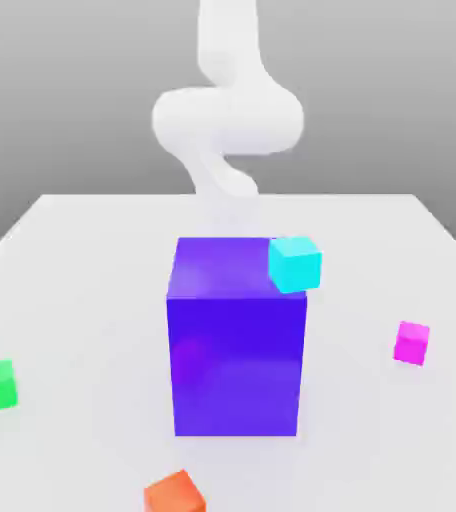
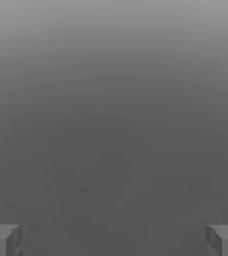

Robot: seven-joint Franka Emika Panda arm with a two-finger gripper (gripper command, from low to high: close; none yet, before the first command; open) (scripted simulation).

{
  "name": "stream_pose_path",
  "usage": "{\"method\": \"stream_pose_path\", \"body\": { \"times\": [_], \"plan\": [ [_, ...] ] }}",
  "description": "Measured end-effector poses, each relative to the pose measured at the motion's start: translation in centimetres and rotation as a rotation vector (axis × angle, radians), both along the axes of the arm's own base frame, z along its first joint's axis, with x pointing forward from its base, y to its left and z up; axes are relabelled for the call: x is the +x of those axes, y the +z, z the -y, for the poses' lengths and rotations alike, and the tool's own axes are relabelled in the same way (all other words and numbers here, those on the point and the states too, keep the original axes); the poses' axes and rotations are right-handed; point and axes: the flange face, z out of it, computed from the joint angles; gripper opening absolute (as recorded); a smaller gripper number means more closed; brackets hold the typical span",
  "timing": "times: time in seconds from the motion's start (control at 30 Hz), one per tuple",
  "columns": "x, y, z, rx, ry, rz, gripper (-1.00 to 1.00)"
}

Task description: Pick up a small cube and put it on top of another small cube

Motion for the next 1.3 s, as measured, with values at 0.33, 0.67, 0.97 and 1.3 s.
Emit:
{"method": "stream_pose_path", "body": {
  "times": [0.33, 0.67, 0.97, 1.3],
  "plan": [
    [3.3, -17.2, -13.6, -0.066, 0.367, -0.244, 0.00],
    [-4.2, -34.2, -24.7, -0.222, 0.714, -0.458, 0.00],
    [-16.7, -47.0, -28.1, -0.444, 1.026, -0.606, 0.00],
    [-17.0, -54.2, -27.5, -0.455, 1.025, -0.624, -1.00]
  ]
}}
